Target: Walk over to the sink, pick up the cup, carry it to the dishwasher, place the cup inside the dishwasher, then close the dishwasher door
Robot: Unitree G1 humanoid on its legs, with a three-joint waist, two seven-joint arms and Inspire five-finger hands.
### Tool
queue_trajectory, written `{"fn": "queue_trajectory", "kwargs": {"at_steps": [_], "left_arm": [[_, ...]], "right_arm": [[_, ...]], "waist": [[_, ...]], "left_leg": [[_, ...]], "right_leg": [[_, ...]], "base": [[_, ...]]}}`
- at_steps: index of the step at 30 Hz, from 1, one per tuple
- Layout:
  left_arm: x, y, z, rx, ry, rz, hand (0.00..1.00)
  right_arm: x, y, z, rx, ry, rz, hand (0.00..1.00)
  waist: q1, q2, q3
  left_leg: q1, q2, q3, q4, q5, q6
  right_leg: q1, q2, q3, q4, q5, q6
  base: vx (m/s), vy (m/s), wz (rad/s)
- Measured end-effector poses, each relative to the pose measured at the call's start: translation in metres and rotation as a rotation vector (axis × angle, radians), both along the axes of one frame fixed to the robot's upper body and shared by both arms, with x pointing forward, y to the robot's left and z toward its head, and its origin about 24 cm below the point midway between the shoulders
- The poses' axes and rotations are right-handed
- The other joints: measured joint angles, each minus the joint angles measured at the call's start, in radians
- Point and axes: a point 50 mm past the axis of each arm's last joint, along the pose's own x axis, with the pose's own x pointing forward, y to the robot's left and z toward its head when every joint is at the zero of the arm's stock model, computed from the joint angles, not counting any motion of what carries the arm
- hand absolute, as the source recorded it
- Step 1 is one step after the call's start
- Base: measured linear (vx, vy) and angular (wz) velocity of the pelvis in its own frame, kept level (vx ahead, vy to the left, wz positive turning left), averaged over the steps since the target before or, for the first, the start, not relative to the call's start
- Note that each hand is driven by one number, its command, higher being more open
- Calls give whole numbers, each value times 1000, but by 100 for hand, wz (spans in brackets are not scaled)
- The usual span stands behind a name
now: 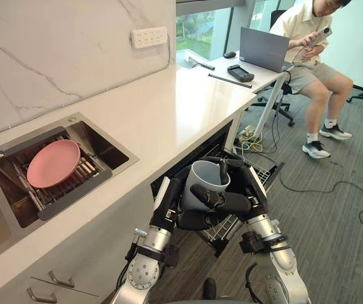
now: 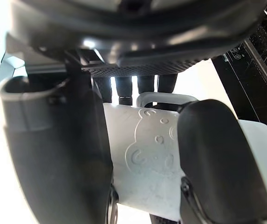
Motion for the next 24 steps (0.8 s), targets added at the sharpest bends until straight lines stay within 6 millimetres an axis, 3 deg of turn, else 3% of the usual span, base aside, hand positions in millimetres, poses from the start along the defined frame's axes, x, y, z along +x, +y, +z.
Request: {"fn": "queue_trajectory", "kwargs": {"at_steps": [15, 17, 22, 24], "left_arm": [[-2, 10, -3, -179, 67, -3, 100], [-2, 23, -4, -251, 77, 74, 100], [-7, 83, -7, -355, 46, 448, 100], [-8, 85, -8, -362, 49, 482, 100]], "right_arm": [[0, 5, 1, 26, -10, 2, 0], [1, -2, 1, 55, -8, -68, 0], [-3, -56, 4, 54, -5, -384, 0], [-5, -59, 7, 54, -16, -410, 0]], "waist": [[14, 0, 6], [15, 0, 6], [19, 1, 11], [20, 1, 17]], "left_leg": [[5, 0, -4, -19, 0, 0], [7, 0, -3, -22, 0, 0], [12, -1, -3, -29, 0, 0], [12, -1, -3, -30, 0, 0]], "right_leg": [[-2, 2, -5, 5, -4, -3], [-1, 2, -5, 5, -4, -2], [1, 2, -5, 3, -7, -1], [1, 1, -5, 1, -7, -1]], "base": [[0, 0, 0], [0, 0, 0], [1, 6, 0], [0, 0, 0]]}}
